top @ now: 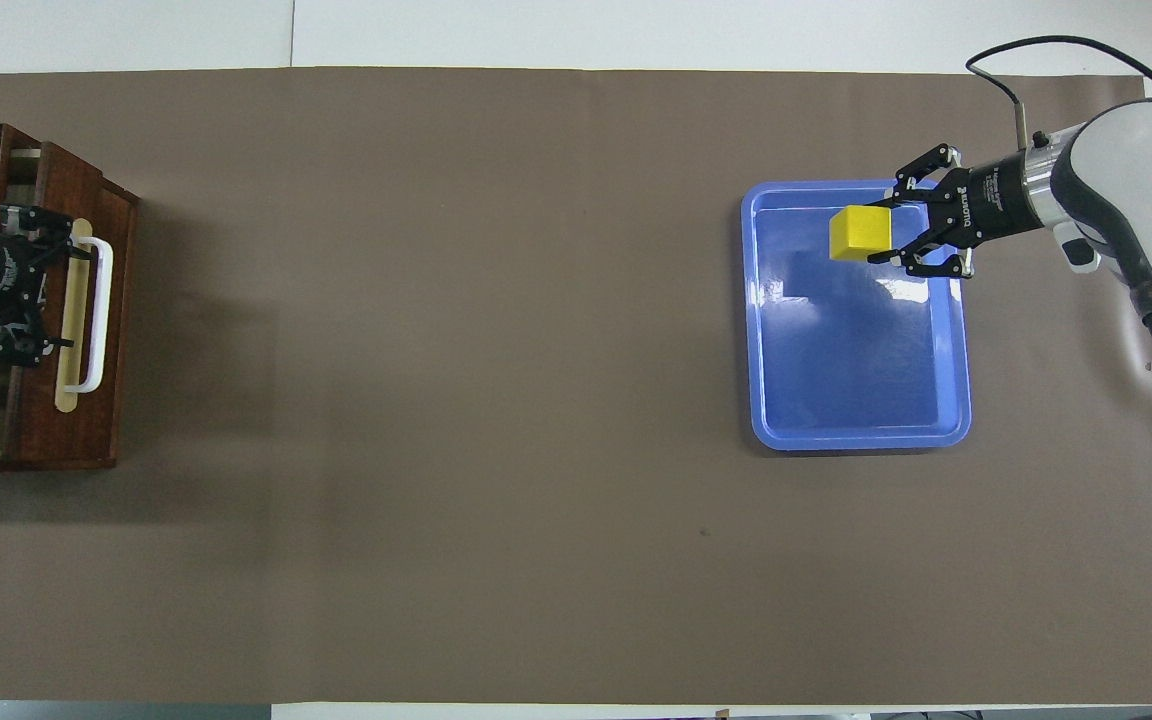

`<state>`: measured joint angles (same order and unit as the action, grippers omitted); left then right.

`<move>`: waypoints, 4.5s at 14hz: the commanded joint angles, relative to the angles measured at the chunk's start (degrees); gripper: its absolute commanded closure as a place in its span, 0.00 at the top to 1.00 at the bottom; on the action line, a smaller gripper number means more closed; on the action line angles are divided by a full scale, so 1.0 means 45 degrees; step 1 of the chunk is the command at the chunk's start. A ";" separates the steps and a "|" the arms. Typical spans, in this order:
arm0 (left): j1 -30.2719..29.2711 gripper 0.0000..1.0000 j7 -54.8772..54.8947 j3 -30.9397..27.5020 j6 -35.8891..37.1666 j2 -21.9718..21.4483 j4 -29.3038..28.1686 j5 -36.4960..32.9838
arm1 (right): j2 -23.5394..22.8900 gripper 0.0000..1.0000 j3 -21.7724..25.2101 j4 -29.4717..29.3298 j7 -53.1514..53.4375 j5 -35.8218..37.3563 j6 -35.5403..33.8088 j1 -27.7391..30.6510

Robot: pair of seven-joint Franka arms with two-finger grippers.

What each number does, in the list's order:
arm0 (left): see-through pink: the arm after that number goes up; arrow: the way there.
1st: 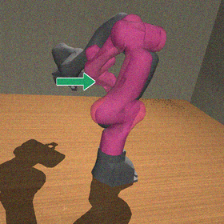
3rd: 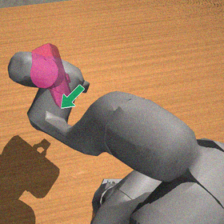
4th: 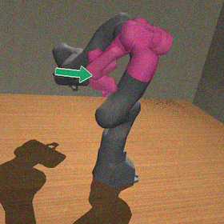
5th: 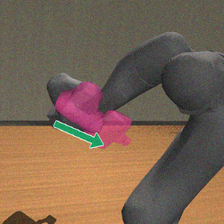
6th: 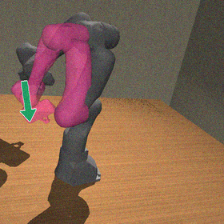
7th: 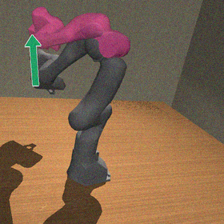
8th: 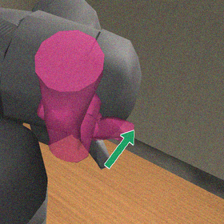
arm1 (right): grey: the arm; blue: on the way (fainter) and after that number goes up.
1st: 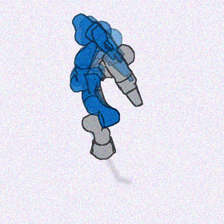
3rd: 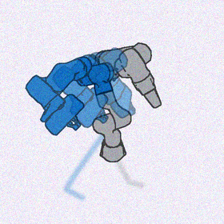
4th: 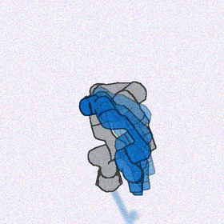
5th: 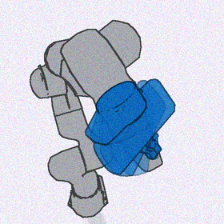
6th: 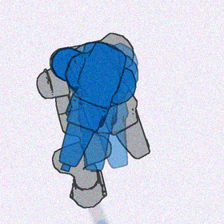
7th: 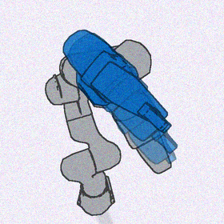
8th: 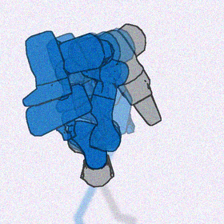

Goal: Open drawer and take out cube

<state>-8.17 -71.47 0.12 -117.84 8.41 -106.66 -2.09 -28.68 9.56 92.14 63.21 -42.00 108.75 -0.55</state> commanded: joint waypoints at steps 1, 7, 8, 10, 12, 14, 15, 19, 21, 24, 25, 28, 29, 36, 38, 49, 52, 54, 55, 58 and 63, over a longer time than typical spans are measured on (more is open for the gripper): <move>-0.0838 1.00 0.0394 0.0072 -0.0454 -0.0170 -0.0360 -0.0297 | 0.0553 0.00 -0.0073 0.1553 -0.1075 -0.0664 0.1046 -0.0052; -0.0161 1.00 0.0082 0.0092 0.0090 -0.0111 0.0185 -0.0297 | 0.0708 0.00 -0.0054 0.2432 -0.1234 -0.0959 0.1457 -0.0072; -0.0099 1.00 0.0101 0.0111 0.0325 -0.0111 0.0497 -0.0297 | 0.0767 0.00 -0.0054 0.2666 -0.1273 -0.0959 0.1633 -0.0072; 0.0212 1.00 0.0199 0.0150 0.0987 -0.0208 0.1103 -0.0297 | 0.0846 0.00 -0.0073 0.2941 -0.1409 -0.0959 0.1926 -0.0131; 0.0311 1.00 0.0588 0.0189 0.1516 -0.0636 0.1688 -0.0278 | 0.0866 0.00 -0.0054 0.3059 -0.1644 -0.0959 0.1986 -0.0150; 0.0389 1.00 0.2550 0.0247 0.2490 -0.0968 0.1964 -0.0258 | 0.0866 0.00 -0.0054 0.3098 -0.1703 -0.0959 0.1986 -0.0150; 0.0525 1.00 0.4013 0.0364 0.2901 -0.1164 0.1965 -0.0239 | 0.0885 0.00 -0.0054 0.3118 -0.1819 -0.0959 0.1986 -0.0150; 0.0877 1.00 0.9073 0.0384 0.4834 -0.1829 0.2062 -0.0122 | 0.0885 0.80 -0.0034 0.3079 -0.1762 -0.0940 0.1948 -0.0151; 0.0897 1.00 1.1592 0.0210 0.5558 -0.1773 0.2179 0.0247 | 0.0943 0.83 -0.0015 0.2768 -0.1606 -0.0940 0.1559 -0.0072; 0.1793 1.00 1.4373 -0.0394 0.6593 -0.1576 0.3075 0.1010 | 0.1760 0.83 0.0005 0.2065 -0.0652 -0.0377 0.0466 -0.0208; 0.1854 1.00 1.4630 -0.0300 0.6732 -0.1576 0.3117 0.1089 | 0.2170 0.83 -0.0015 0.1947 -0.0494 0.0168 0.0308 -0.0306; 0.2030 1.00 1.5799 -0.0163 0.7317 -0.1692 0.3195 0.1012 | 0.3148 0.83 -0.0034 0.1597 -0.0063 0.2120 0.0094 -0.0834; 0.2030 1.00 1.5979 -0.0143 0.7396 -0.1751 0.3176 0.0973 | 0.3170 0.83 -0.0054 0.1130 -0.0063 0.2648 -0.0527 -0.0834; 0.2030 1.00 1.6235 0.0305 0.7163 -0.1849 0.2980 0.0953 | 0.4612 0.88 -0.0191 -0.0808 -0.3158 0.7629 -0.3030 -0.1261; 0.2030 1.00 1.6293 0.0306 0.7163 -0.1849 0.2980 0.0953 | 0.5276 0.93 -0.0191 -0.0808 -0.4529 0.8296 -0.3655 -0.1341; 0.2031 1.00 1.6156 0.0267 0.6870 -0.1869 0.3039 0.0953 | 0.6764 1.00 -0.0191 -0.0632 -1.0531 0.9177 -0.5162 -0.1322; 0.1894 1.00 1.6137 0.0228 0.6928 -0.1927 0.3000 0.0953 | 0.7114 1.00 -0.0191 -0.0030 -1.1346 0.9177 -0.5301 -0.1341; 0.1913 1.00 1.6137 0.0209 0.6909 -0.1927 0.3019 0.0953 | 0.7194 1.00 -0.0191 0.0266 -1.2577 0.9158 -0.4483 -0.1283; 0.1913 1.00 1.6137 0.0209 0.6870 -0.1927 0.3019 0.0953 | 0.7194 1.00 -0.0191 0.0266 -1.2698 0.9158 -0.4478 -0.1206; 0.1913 1.00 1.6137 0.0209 0.6831 -0.1927 0.3019 0.0934 | 0.7233 1.00 -0.0171 0.0383 -1.2990 0.9177 -0.4498 -0.1166; 0.1971 1.00 1.6137 0.0150 0.6284 -0.1947 0.3019 0.0855 | 0.7252 1.00 -0.0152 0.0423 -1.3500 0.9353 -0.4478 -0.1107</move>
<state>0.41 1.04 0.89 -88.96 0.15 -93.24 1.86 2.18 9.31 91.76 4.05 -1.09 87.03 -6.25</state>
